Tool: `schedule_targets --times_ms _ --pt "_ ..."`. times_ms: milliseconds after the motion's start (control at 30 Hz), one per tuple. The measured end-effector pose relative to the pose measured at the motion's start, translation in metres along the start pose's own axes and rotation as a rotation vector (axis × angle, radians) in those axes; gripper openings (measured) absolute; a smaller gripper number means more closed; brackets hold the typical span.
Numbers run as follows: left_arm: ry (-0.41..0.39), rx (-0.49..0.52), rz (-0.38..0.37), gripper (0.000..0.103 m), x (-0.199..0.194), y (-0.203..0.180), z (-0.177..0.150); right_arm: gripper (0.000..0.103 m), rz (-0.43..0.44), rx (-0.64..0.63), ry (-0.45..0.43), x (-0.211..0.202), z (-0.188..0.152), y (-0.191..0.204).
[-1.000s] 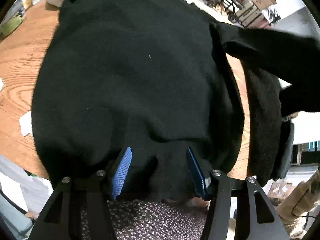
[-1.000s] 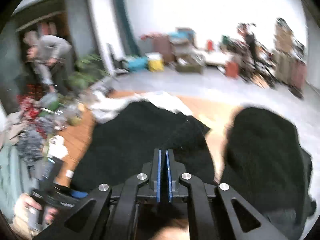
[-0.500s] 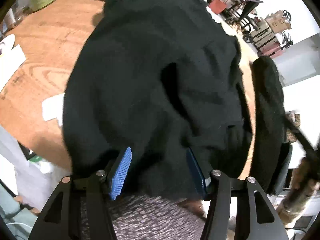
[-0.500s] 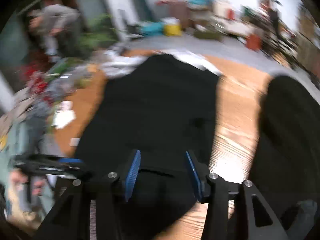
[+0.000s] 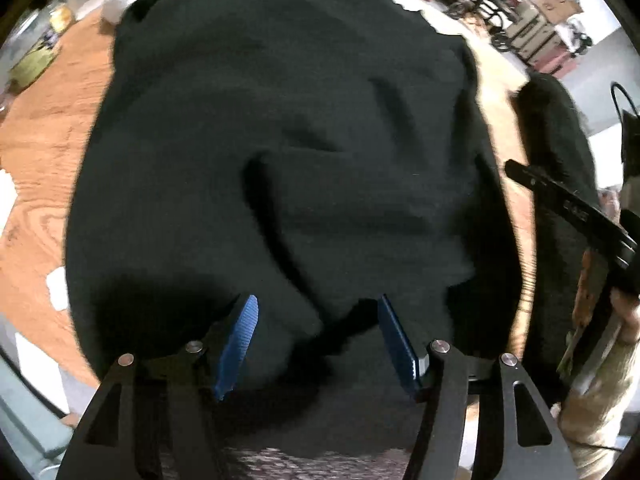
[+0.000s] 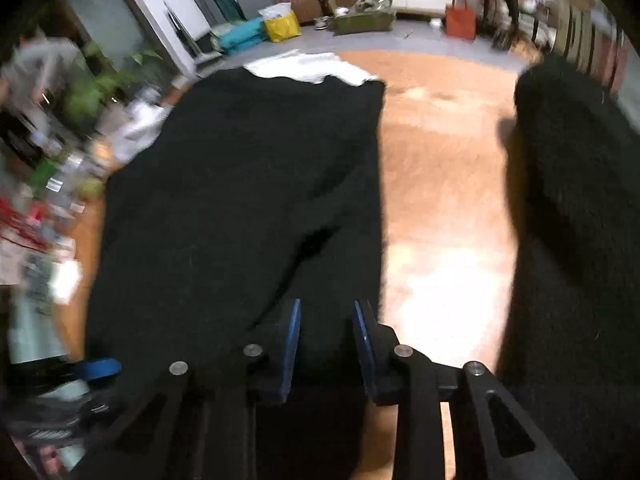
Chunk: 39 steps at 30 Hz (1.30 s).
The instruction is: Fold clothes
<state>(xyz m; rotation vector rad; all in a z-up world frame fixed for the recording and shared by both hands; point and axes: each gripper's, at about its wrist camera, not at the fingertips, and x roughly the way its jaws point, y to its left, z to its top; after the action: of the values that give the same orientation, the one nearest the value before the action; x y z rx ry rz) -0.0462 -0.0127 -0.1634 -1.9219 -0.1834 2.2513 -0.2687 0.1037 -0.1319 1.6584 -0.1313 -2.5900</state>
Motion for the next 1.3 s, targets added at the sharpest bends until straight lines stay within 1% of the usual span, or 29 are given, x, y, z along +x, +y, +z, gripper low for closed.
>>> schedule_targets --times_ms 33,67,133,200,267,333,367,400,433,467,500,533,633,667,700,733,767,800,867,933,1033,1067,1100,1167,1233,1267,1300 --pt "-0.001 -0.006 0.020 0.064 0.000 0.008 0.000 0.032 -0.084 -0.062 0.003 0.008 0.004 0.008" --pt "-0.001 -0.009 0.052 0.064 -0.001 0.015 0.001 0.033 -0.143 -0.118 0.005 0.014 0.006 0.015" --pt "0.007 -0.017 0.108 0.064 -0.001 0.029 0.003 0.041 -0.171 -0.206 0.012 0.019 0.007 0.023" --pt "0.023 -0.028 0.156 0.064 0.001 0.044 0.005 0.041 -0.166 -0.261 0.030 0.026 0.010 0.032" --pt "0.055 -0.034 0.139 0.064 0.004 0.054 0.008 0.041 -0.193 -0.310 0.037 0.035 0.014 0.041" --pt "0.077 -0.020 0.137 0.064 0.008 0.055 0.008 0.040 -0.233 -0.356 0.039 0.045 0.019 0.049" --pt "0.080 -0.011 0.143 0.064 0.010 0.055 0.008 0.030 -0.275 -0.380 0.034 0.052 0.021 0.053" --pt "0.086 0.002 0.151 0.064 0.013 0.054 0.007 0.024 -0.318 -0.391 0.022 0.057 0.024 0.054" --pt "0.098 0.015 0.156 0.064 0.018 0.054 0.005 0.014 -0.335 -0.381 0.010 0.060 0.027 0.052" --pt "0.107 0.021 0.156 0.066 0.023 0.055 0.004 0.008 -0.342 -0.352 -0.001 0.059 0.030 0.047" --pt "0.097 0.030 0.153 0.070 0.023 0.054 0.003 0.008 -0.330 -0.295 -0.010 0.055 0.034 0.035" --pt "0.086 0.039 0.150 0.071 0.023 0.054 0.003 0.008 -0.315 -0.232 -0.014 0.052 0.038 0.021" --pt "0.085 0.042 0.137 0.075 0.023 0.055 0.003 0.009 -0.268 -0.029 0.010 0.046 0.045 -0.030" --pt "0.088 0.046 0.131 0.075 0.024 0.054 0.004 0.012 -0.248 0.047 0.023 0.047 0.044 -0.047" --pt "0.091 0.052 0.128 0.076 0.024 0.054 0.004 0.019 -0.229 0.123 0.035 0.047 0.043 -0.065" --pt "0.095 0.058 0.125 0.076 0.025 0.054 0.005 0.036 -0.204 0.194 0.047 0.048 0.042 -0.081" --pt "0.096 0.061 0.121 0.077 0.025 0.054 0.005 0.040 -0.169 0.238 0.048 0.046 0.040 -0.092" --pt "0.097 0.061 0.115 0.077 0.025 0.055 0.005 0.039 -0.153 0.236 0.033 0.041 0.040 -0.095" --pt "0.097 0.056 0.100 0.078 0.024 0.057 0.006 0.046 -0.193 0.184 -0.001 0.028 0.043 -0.090" --pt "0.095 0.050 0.085 0.079 0.024 0.059 0.007 0.047 -0.238 0.125 -0.033 0.016 0.046 -0.084" --pt "0.092 0.041 0.061 0.080 0.023 0.062 0.009 0.048 -0.325 -0.009 -0.071 0.000 0.050 -0.066" --pt "0.096 0.034 0.051 0.080 0.023 0.064 0.010 0.048 -0.319 -0.035 -0.074 -0.001 0.049 -0.059" --pt "0.099 0.025 0.043 0.080 0.022 0.066 0.011 0.047 -0.280 -0.053 -0.068 0.000 0.048 -0.053" --pt "0.106 -0.047 -0.003 0.076 0.018 0.071 0.014 0.044 -0.206 -0.084 -0.053 0.005 0.044 -0.042" --pt "0.078 -0.004 -0.044 0.074 0.006 0.053 0.014 0.043 -0.145 -0.092 -0.021 0.012 0.040 -0.034" --pt "0.063 0.018 -0.064 0.074 -0.001 0.044 0.014 0.040 -0.114 -0.097 -0.005 0.016 0.038 -0.029" --pt "0.040 0.067 -0.044 0.074 -0.007 0.030 0.013 0.038 -0.093 -0.106 0.014 0.020 0.035 -0.024"
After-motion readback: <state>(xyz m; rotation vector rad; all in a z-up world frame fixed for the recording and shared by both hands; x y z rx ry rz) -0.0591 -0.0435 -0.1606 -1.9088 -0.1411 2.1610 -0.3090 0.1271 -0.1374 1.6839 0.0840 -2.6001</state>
